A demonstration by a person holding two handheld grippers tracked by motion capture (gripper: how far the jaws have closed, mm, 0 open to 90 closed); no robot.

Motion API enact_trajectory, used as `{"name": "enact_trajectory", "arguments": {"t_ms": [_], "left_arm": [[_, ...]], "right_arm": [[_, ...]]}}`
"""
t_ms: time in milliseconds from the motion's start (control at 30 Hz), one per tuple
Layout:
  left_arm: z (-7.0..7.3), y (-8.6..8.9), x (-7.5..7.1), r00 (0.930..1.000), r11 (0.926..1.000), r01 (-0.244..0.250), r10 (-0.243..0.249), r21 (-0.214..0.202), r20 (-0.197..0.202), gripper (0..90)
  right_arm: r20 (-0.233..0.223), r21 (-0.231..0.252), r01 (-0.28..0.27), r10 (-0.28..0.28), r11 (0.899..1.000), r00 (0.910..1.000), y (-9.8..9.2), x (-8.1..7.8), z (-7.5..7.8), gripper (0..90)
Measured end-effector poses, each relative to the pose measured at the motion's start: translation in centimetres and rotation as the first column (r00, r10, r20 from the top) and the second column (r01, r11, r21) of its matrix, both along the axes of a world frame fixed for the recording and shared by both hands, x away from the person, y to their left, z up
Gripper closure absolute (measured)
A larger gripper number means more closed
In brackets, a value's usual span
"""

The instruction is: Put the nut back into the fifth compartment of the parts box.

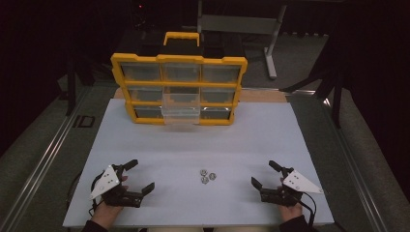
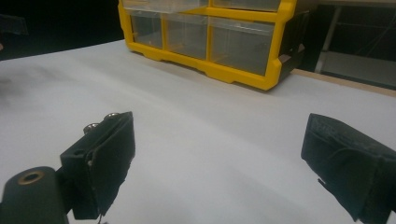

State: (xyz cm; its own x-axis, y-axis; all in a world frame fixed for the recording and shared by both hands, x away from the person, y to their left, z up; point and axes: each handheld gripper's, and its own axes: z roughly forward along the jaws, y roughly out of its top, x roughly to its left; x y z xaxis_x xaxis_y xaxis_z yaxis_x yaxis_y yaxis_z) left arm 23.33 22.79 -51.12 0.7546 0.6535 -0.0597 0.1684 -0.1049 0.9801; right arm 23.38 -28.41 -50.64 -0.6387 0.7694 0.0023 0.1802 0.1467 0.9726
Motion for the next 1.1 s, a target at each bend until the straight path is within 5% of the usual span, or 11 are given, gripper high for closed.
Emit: {"name": "enact_trajectory", "arguments": {"t_ms": [533,767,900,1000,1100], "left_arm": [[0.1,-0.6,0.0,0.9999,1.0000,0.008,-0.008,0.005,-0.009,0.0],[1.2,-1.1,-0.5,0.9996,0.9990,0.025,-0.026,-0.038,-0.014,0.0],[2.7,-1.6,-0.6,0.9971,0.9983,0.044,-0.046,-0.037,-0.060,0.0],[4.6,-1.8,-0.6,0.9927,0.9946,0.065,-0.073,-0.080,-0.096,0.0],[6.5,-2.0,-0.7,0.9946,0.9945,0.067,-0.073,-0.081,-0.075,0.0]], "right_arm": [[0.031,0.012,-0.003,0.002,1.000,0.9995,-0.3,-0.4,0.5,9.8],[0.039,0.022,-0.001,0.000,1.000,0.9992,-0.3,-0.6,0.9,9.9],[0.041,0.023,-0.003,0.002,1.000,0.9992,-0.2,-0.6,1.0,9.9],[0.038,0.032,-0.003,0.002,0.999,0.9993,-0.3,-0.6,1.1,9.8],[0.034,0.039,-0.007,0.005,0.999,0.9994,-0.3,-0.5,1.0,9.9]]}}
